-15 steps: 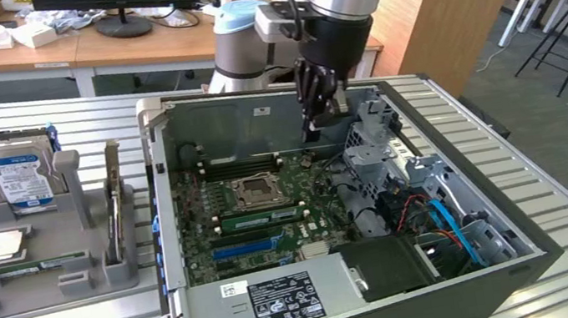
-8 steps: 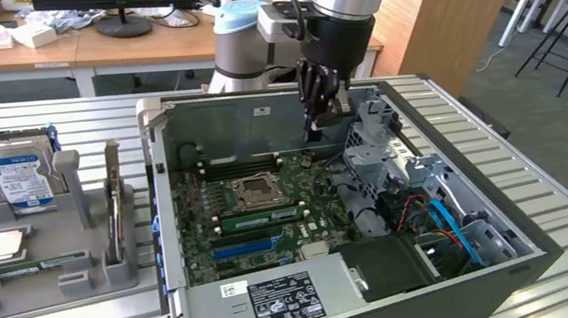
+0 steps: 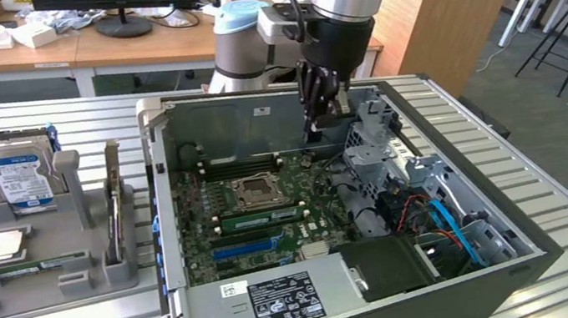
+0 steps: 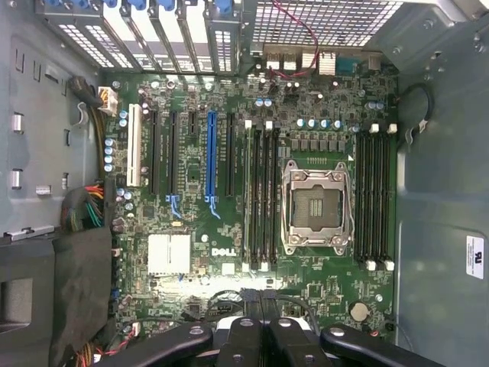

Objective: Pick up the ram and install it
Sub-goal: 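Press down the ram until it locks into place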

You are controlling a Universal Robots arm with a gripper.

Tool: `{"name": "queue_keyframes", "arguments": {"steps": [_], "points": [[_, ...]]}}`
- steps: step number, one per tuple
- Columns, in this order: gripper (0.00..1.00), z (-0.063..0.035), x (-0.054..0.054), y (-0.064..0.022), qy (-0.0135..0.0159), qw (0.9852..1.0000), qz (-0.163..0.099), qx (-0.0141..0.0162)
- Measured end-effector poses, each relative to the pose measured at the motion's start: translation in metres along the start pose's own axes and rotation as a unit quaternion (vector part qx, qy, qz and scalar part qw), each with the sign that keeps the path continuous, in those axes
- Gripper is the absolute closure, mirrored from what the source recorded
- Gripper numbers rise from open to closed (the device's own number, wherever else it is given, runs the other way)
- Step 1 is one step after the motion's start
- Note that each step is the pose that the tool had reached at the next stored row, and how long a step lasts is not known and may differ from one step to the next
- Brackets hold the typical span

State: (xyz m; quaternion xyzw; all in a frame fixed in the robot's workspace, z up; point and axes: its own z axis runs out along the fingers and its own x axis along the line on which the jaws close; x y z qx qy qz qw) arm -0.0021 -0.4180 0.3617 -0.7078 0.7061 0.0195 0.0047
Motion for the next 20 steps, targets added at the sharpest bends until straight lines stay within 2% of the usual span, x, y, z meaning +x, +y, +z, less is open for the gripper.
{"name": "queue_keyframes", "arguments": {"steps": [20], "points": [[0.90, 0.0165, 0.001, -0.0003, 0.0000, 1.0000, 0.000, 0.0000]]}}
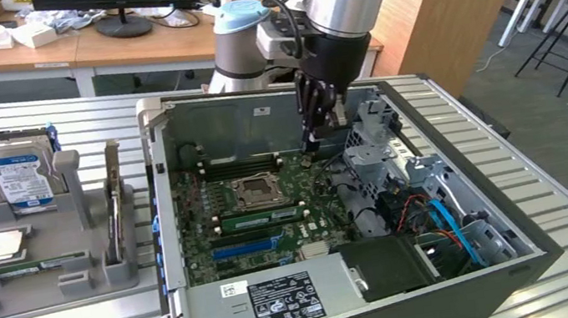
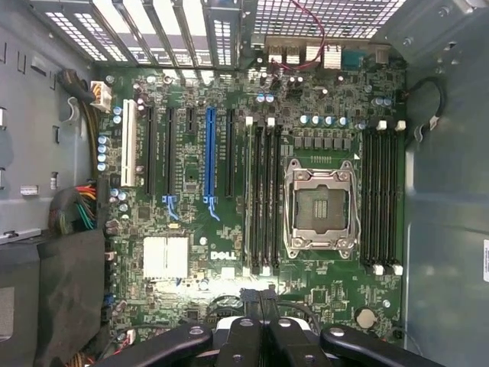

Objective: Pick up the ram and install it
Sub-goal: 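Press down the ram until it locks into place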

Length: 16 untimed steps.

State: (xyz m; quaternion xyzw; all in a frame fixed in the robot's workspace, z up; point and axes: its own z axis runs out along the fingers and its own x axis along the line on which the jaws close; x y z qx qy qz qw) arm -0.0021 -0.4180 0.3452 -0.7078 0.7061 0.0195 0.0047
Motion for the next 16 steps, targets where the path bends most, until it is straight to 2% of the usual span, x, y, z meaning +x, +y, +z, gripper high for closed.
{"name": "queue_keyframes", "arguments": {"steps": [16], "points": [[0.90, 0.0094, 0.0003, -0.0002, 0.0000, 1.0000, 0.000, 0.0000]]}}
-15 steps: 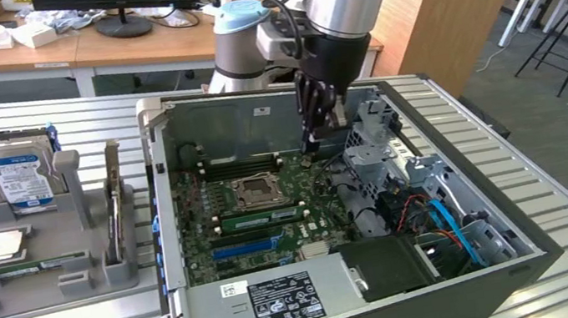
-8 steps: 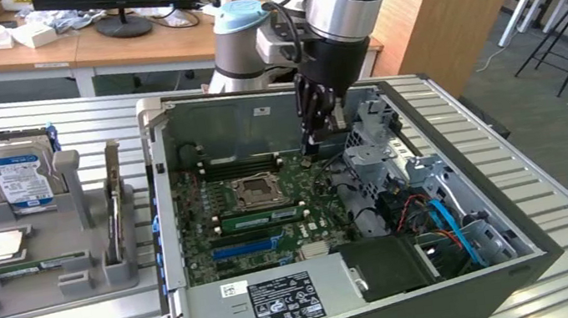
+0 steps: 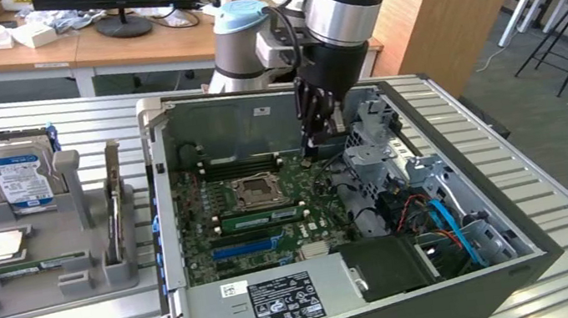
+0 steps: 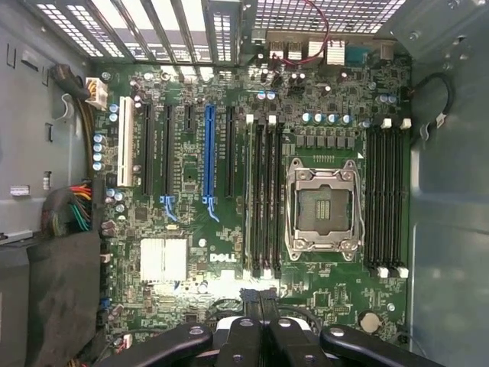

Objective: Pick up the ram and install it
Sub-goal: 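Press down the ram until it locks into place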

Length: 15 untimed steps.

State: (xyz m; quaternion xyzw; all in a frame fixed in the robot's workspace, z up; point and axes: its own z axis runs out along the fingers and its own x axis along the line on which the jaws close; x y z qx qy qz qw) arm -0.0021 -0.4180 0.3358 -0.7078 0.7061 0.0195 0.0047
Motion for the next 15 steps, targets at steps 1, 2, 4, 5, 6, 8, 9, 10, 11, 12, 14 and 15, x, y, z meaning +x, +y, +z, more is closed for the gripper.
{"name": "queue_keyframes", "arguments": {"steps": [1, 2, 4, 5, 6, 8, 9, 10, 11, 12, 14, 15], "points": [[0.90, 0.0006, 0.0000, 0.0000, 0.0000, 1.0000, 0.000, 0.0000], [0.90, 0.0012, 0.0000, 0.0000, 0.0000, 1.0000, 0.000, 0.0000], [0.90, 0.0024, 0.0001, 0.0000, 0.0000, 1.0000, 0.000, 0.0000], [0.90, 0.0031, 0.0001, -0.0001, 0.0000, 1.0000, 0.000, 0.0000], [0.90, 0.0037, 0.0001, -0.0001, 0.0000, 1.0000, 0.000, 0.0000], [0.90, 0.0049, 0.0002, -0.0001, 0.0000, 1.0000, 0.000, 0.0000], [0.90, 0.0055, 0.0002, -0.0001, 0.0000, 1.0000, 0.000, 0.0000], [0.90, 0.0062, 0.0002, -0.0001, 0.0000, 1.0000, 0.000, 0.0000], [0.90, 0.0069, 0.0002, -0.0001, 0.0000, 1.0000, 0.000, 0.0000], [0.90, 0.0075, 0.0003, -0.0001, 0.0000, 1.0000, 0.000, 0.0000], [0.90, 0.0089, 0.0003, -0.0002, 0.0000, 1.0000, 0.000, 0.0000], [0.90, 0.0095, 0.0003, -0.0002, 0.0000, 1.0000, 0.000, 0.0000]]}}
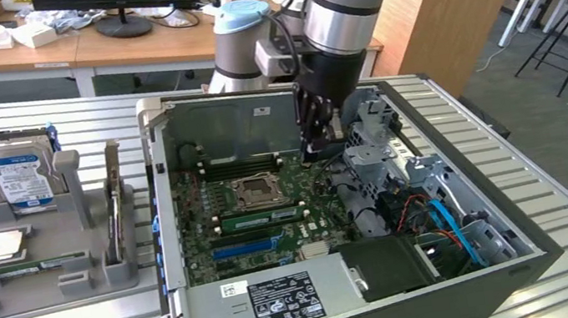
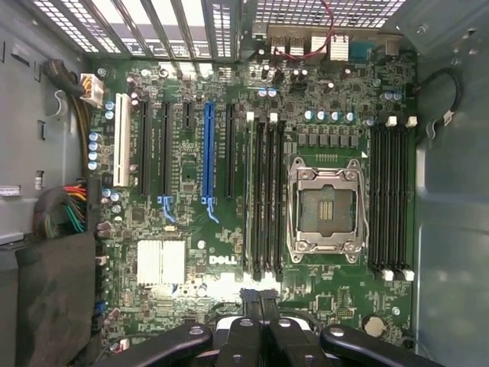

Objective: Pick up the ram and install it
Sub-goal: 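Press down the ram until it locks into place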

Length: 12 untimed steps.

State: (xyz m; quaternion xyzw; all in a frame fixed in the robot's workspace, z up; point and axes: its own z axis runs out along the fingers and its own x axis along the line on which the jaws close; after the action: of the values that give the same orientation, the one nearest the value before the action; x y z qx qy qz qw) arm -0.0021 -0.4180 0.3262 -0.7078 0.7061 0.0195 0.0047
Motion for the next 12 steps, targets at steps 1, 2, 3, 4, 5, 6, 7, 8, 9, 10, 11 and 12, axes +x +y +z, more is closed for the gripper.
{"name": "queue_keyframes", "arguments": {"steps": [1, 2, 3, 4, 5, 6, 7, 8, 9, 10, 11, 12], "points": [[0.90, 0.0007, 0.0000, 0.0000, 0.0000, 1.0000, 0.000, 0.0000], [0.90, 0.0014, 0.0000, 0.0000, 0.0000, 1.0000, 0.000, 0.0000], [0.90, 0.0020, 0.0001, -0.0001, 0.0000, 1.0000, 0.000, 0.0000], [0.90, 0.0026, 0.0001, -0.0001, 0.0000, 1.0000, 0.000, 0.0000], [0.90, 0.0032, 0.0001, -0.0001, 0.0000, 1.0000, 0.000, 0.0000], [0.90, 0.0037, 0.0001, -0.0001, 0.0001, 1.0000, 0.000, 0.0000], [0.90, 0.0042, 0.0001, -0.0001, 0.0000, 1.0000, 0.000, 0.0000], [0.90, 0.0048, 0.0002, -0.0001, 0.0000, 1.0000, 0.000, 0.0000], [0.90, 0.0054, 0.0002, -0.0001, 0.0000, 1.0000, 0.000, 0.0000], [0.90, 0.0059, 0.0002, -0.0001, 0.0000, 1.0000, 0.000, 0.0000], [0.90, 0.0065, 0.0002, -0.0001, 0.0000, 1.0000, 0.000, 0.0000], [0.90, 0.0071, 0.0002, -0.0002, 0.0000, 1.0000, 0.000, 0.0000]]}}
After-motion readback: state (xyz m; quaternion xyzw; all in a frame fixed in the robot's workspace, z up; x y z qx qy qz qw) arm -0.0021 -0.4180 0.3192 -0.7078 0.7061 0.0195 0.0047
